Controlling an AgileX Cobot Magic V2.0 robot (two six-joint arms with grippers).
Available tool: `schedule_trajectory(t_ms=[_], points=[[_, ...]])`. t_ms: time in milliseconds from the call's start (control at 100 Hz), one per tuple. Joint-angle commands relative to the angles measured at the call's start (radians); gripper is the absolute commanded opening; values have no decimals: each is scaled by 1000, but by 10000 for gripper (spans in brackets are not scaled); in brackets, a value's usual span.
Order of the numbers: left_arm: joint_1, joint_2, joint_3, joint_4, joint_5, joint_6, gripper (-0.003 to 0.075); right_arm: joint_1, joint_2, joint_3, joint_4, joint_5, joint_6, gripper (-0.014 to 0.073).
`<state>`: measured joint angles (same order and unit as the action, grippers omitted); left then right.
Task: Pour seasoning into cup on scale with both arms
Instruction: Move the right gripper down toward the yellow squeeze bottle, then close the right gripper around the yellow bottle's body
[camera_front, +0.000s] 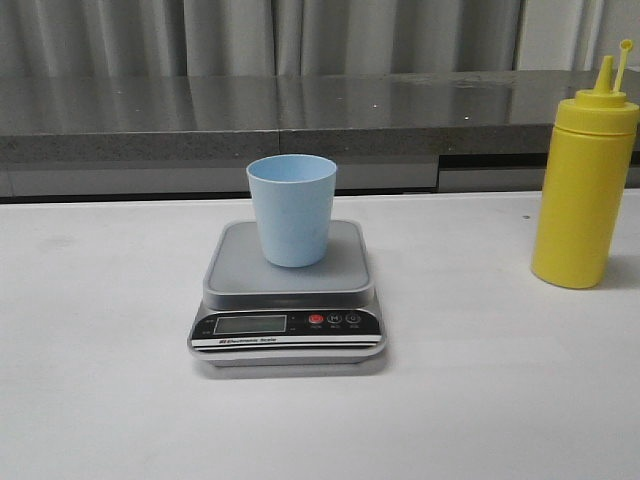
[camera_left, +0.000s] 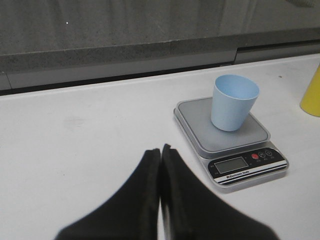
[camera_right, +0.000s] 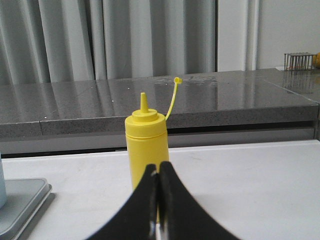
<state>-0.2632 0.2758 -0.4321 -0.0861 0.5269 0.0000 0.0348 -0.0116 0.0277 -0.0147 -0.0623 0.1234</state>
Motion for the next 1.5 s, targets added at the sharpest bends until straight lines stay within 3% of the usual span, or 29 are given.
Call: schedule_trajectory(t_ms=[0, 320, 500, 590, 740, 810, 860, 1490], points=[[2, -51, 3, -10, -86, -8, -20, -6, -21, -31, -5, -75, -1, -67], [2, -105, 30, -10, -86, -8, -20, -6, 139, -218, -5, 227, -1, -67], [2, -105, 30, -10, -86, -8, -20, -6, 324, -308, -4, 266, -1, -55], [2, -105, 30, -10, -86, -8, -20, -6, 411, -336, -4, 207, -1, 57], [2, -105, 30, -10, -86, -8, -20, -6, 535, -340, -4, 37, -1, 461], [2, -105, 30, -10, -86, -8, -20, -6, 590, -340, -4, -35, -1, 601], [2, -105, 30, -10, -86, -8, -20, -6, 635, -340, -5, -78, -1, 654], [2, -105, 30, -10, -88, -8, -20, 14, 1211, -340, -45, -646, 8, 660]])
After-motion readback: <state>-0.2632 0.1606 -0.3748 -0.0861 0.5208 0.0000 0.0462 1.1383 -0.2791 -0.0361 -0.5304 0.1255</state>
